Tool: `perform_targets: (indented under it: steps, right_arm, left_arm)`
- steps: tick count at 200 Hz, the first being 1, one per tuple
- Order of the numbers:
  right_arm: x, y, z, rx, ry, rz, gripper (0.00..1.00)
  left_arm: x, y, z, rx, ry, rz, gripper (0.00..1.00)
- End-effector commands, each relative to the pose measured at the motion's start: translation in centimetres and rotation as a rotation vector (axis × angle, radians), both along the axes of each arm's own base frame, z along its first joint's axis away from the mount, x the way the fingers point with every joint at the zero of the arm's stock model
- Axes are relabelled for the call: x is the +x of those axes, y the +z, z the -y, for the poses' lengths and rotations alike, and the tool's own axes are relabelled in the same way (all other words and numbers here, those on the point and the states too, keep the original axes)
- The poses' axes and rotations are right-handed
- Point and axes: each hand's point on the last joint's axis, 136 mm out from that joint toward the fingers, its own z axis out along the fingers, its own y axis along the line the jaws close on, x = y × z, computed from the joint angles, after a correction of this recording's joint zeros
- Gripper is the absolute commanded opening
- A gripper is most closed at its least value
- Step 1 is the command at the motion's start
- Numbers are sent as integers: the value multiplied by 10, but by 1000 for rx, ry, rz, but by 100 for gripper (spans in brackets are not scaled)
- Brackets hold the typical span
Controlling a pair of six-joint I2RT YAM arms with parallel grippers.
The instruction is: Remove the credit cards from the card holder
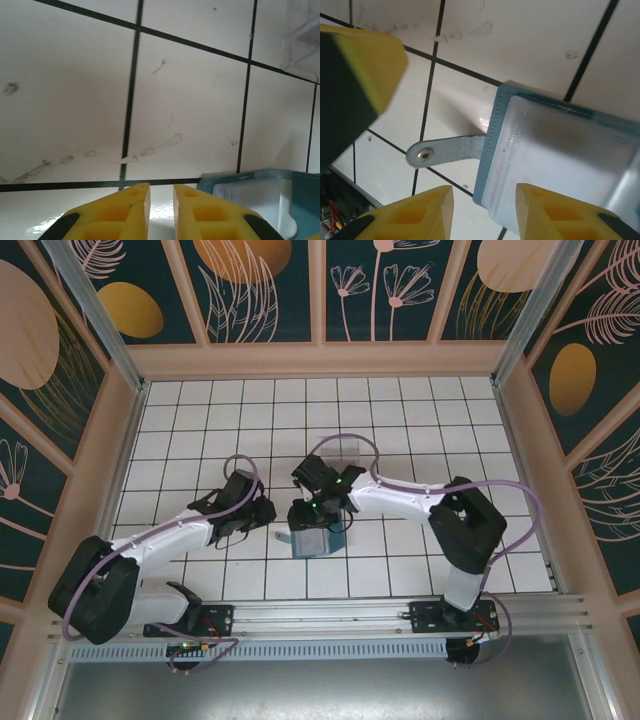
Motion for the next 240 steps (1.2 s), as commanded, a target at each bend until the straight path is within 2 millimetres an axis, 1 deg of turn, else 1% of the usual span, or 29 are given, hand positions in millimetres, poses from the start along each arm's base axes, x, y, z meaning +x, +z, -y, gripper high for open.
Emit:
perform_targets:
  steps: [1, 32, 64, 125, 192, 217, 240]
  right_arm:
    - [-5, -2, -20, 58, 13, -38, 39]
    - [-10, -12, -26, 57, 27, -61, 40]
    - [-12, -25, -18, 10, 17, -70, 40]
    - [-17, -37, -2, -54, 0, -76, 40]
    - [-21, -44, 17, -143, -22, -59, 40]
    - [-17, -42, 25, -200, -41, -27, 41]
    - [-17, -42, 28, -239, -45, -8, 41]
  left_arm:
    - [-6, -3, -11, 23, 34, -9, 22]
    - [-10, -5, -15, 18, 45, -11, 22]
    - [-11, -5, -16, 17, 46, -9, 22]
    - [-11, -6, -13, 16, 34, -16, 22]
    - [-9, -5, -11, 12, 29, -15, 22]
    - [-8, -4, -11, 13, 29, -12, 22]
    - [-7, -3, -10, 15, 25, -11, 22]
